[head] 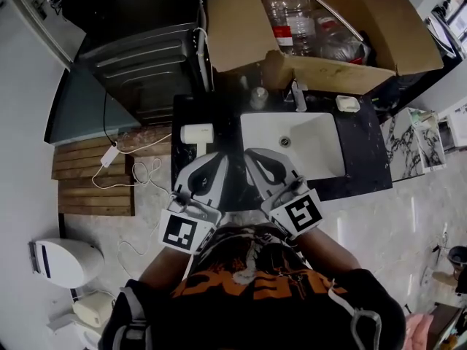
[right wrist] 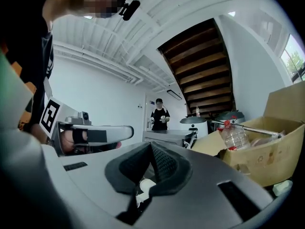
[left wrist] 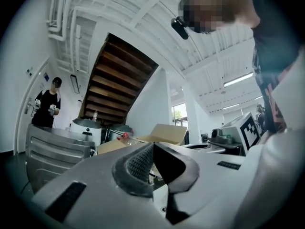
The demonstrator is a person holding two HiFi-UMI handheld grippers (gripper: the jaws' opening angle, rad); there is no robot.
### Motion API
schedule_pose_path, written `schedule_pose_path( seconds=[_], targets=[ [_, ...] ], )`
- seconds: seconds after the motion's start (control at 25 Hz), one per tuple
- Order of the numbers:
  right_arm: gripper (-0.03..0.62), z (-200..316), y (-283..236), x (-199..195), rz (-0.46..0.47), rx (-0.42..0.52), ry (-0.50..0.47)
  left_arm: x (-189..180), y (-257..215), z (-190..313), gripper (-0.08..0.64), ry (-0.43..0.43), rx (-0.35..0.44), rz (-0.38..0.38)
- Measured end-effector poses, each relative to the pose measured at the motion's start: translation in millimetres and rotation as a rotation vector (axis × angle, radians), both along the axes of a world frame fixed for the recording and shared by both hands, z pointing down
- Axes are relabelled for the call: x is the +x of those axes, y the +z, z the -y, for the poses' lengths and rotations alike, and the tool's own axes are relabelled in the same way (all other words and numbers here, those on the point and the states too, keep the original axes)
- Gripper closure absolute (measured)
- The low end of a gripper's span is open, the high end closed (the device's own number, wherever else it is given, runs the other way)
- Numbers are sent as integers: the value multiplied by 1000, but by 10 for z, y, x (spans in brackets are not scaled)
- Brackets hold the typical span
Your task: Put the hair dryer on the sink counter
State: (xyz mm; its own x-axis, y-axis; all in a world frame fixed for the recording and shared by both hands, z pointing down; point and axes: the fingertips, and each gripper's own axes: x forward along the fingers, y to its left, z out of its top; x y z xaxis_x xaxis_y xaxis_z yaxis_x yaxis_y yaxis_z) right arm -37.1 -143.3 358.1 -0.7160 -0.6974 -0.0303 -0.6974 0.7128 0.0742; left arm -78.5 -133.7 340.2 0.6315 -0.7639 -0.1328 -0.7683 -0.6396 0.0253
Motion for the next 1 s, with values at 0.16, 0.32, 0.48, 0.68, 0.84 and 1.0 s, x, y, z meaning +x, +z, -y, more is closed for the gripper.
schedule_pose_path(
  seconds=[0.16,0.32,0.48,0.68,0.84,1.0],
  targets=[
    [578,34,-121,31,40,11,9,157,-123,-54,537,46,9,-27],
    [578,22,-209,-11,55,32,-8,150,-110,-59,537,30,8,-6],
    [578,11,-247,-33,40,54,-22,134,-105,-9,537,8,-1,5],
    [578,3,-254,-57,35,62,-31,120,-61,30,537,-10,-18,4],
    [578,22,-259,1,39,59,-28,170,-81,34,537,-10,-13,14],
    [578,24,-269,12,42,61,-28,174,-67,33,537,-16,-20,20]
  ],
)
